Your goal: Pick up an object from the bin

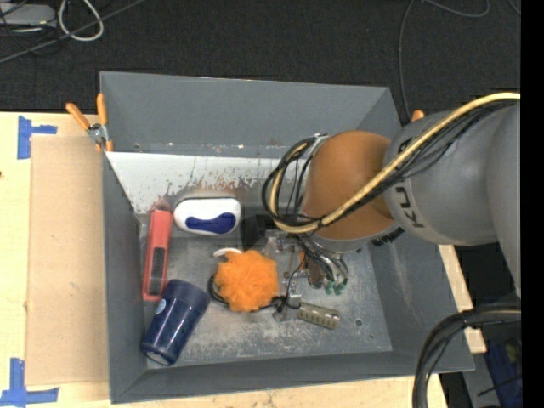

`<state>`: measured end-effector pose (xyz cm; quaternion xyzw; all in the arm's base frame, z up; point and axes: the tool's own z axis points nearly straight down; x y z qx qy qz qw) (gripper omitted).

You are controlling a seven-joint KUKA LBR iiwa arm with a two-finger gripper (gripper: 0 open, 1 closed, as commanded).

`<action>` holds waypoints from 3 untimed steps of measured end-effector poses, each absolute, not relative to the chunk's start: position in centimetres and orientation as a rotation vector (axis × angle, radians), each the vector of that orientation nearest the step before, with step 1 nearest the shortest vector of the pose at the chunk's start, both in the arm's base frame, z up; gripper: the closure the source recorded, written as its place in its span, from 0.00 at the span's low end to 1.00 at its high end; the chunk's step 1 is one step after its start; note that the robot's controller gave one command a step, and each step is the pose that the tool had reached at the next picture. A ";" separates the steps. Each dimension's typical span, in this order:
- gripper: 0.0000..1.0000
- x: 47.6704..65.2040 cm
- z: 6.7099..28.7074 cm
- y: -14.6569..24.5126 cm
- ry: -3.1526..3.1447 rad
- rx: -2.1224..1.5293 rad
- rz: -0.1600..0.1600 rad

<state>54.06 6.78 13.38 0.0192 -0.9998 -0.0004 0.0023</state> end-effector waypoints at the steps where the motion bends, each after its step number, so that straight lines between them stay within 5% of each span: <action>1: 0.00 56.8 12.2 7.4 -3.128 -0.310 -0.002; 2: 0.00 57.7 10.2 9.0 -3.133 -0.125 0.001; 3: 0.00 59.1 8.1 9.3 -3.121 -0.318 -0.011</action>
Offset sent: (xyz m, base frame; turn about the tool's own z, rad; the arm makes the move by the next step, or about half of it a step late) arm 0.0369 0.0278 -0.0395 0.0927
